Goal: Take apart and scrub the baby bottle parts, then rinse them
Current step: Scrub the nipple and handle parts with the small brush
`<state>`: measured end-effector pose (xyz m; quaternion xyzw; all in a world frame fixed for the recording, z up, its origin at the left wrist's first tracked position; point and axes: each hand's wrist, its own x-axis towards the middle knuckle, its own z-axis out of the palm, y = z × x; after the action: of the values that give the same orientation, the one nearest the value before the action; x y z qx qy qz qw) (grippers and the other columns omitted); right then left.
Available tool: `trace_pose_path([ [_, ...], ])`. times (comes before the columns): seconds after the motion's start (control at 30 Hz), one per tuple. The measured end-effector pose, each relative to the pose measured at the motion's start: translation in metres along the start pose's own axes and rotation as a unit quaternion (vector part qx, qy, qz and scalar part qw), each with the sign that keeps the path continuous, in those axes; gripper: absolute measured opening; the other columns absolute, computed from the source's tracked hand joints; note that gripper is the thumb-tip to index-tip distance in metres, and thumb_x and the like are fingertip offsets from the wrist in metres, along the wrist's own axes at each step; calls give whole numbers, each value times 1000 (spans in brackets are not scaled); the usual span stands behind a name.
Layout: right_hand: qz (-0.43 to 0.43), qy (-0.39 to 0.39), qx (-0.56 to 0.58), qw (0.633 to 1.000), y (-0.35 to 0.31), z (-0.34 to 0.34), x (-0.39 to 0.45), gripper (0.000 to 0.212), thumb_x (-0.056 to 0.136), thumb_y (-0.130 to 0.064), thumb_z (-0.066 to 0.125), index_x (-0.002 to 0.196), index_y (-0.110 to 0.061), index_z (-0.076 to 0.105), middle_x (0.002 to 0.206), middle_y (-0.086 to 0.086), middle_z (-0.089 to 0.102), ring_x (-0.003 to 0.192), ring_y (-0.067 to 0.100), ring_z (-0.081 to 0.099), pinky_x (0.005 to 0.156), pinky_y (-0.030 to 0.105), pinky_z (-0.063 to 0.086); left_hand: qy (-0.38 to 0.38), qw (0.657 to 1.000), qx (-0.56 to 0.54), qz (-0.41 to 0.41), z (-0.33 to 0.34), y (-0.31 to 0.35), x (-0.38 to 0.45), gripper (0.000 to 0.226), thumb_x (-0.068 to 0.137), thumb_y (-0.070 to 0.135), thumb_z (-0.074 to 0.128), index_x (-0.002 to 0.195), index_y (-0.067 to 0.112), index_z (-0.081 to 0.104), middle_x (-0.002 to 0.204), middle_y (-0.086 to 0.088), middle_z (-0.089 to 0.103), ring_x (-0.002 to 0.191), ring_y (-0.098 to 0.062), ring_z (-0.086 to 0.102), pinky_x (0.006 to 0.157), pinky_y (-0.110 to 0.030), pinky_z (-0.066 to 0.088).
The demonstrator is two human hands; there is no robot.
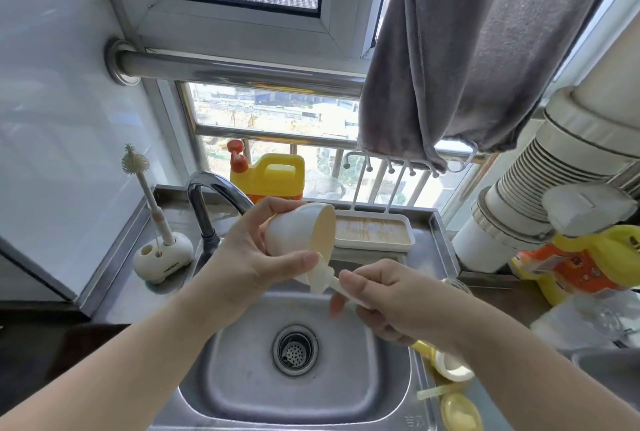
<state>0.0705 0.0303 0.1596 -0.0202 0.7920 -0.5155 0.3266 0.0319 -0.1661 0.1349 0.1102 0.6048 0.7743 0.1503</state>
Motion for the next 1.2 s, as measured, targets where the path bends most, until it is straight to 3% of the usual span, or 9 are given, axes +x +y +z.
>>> trace_pose_path([
  [0.1,-36,98,-162,981,0,-3,3,38,95,-47,41,79,-21,65,44,-10,38,42,6,32,46,22,28,6,1000,5,4,-1,2,2,69,27,38,95,89,27,69,86,-1,70,73,-24,69,58,-30,57],
  [0.23,-130,374,-500,770,5,-11,6,40,96,-48,34,79,-24,62,64,-8,59,57,15,56,49,27,38,13,1000,22,-16,1,3,5,54,32,27,88,82,30,67,79,0,69,68,-21,69,55,-28,57],
  [0.3,-161,410,-523,730,2,-12,8,41,96,-47,31,78,-25,61,66,-7,61,55,18,57,46,26,39,16,1000,23,-7,2,5,8,47,37,26,82,81,30,66,75,1,69,66,-20,67,56,-29,58],
  [0.43,-65,217,-334,915,2,-4,10,39,96,-48,36,87,-22,63,66,-3,59,64,16,54,62,35,47,30,999,12,23,0,5,7,52,37,26,87,85,30,68,80,-3,69,70,-25,67,60,-37,60],
  [0.57,-14,42,-81,996,-3,-1,5,39,98,-43,39,83,-20,67,43,-11,39,39,7,30,42,21,28,-9,999,12,34,-3,-2,3,68,33,35,95,95,32,68,95,-2,68,77,-23,68,62,-30,58],
  [0.7,-2,-27,118,993,-7,-2,4,42,100,-39,32,87,-13,63,51,-3,26,38,5,20,32,13,17,-19,998,52,28,-2,-3,0,67,45,18,87,103,41,62,109,-1,61,82,-17,68,71,-28,55],
  [0.93,-1,7,45,999,4,-2,5,39,97,-43,40,87,-17,69,48,-7,34,40,7,24,38,18,19,-75,982,146,-96,-6,11,3,91,42,16,95,119,45,56,115,-5,60,89,-27,70,88,-44,55],
  [1.07,-4,20,-12,1000,3,-5,1,39,97,-43,40,88,-17,68,44,-11,37,40,6,27,40,19,23,-80,977,-37,-196,-2,18,3,85,37,21,96,115,26,63,114,-22,61,94,-40,67,72,-43,59],
  [1.2,-12,33,-98,995,1,-2,-2,36,96,-45,42,87,-21,67,41,-13,40,40,5,32,45,18,29,-35,981,29,-190,12,23,3,54,64,31,83,112,19,61,98,-14,65,76,-26,70,57,-33,57],
])
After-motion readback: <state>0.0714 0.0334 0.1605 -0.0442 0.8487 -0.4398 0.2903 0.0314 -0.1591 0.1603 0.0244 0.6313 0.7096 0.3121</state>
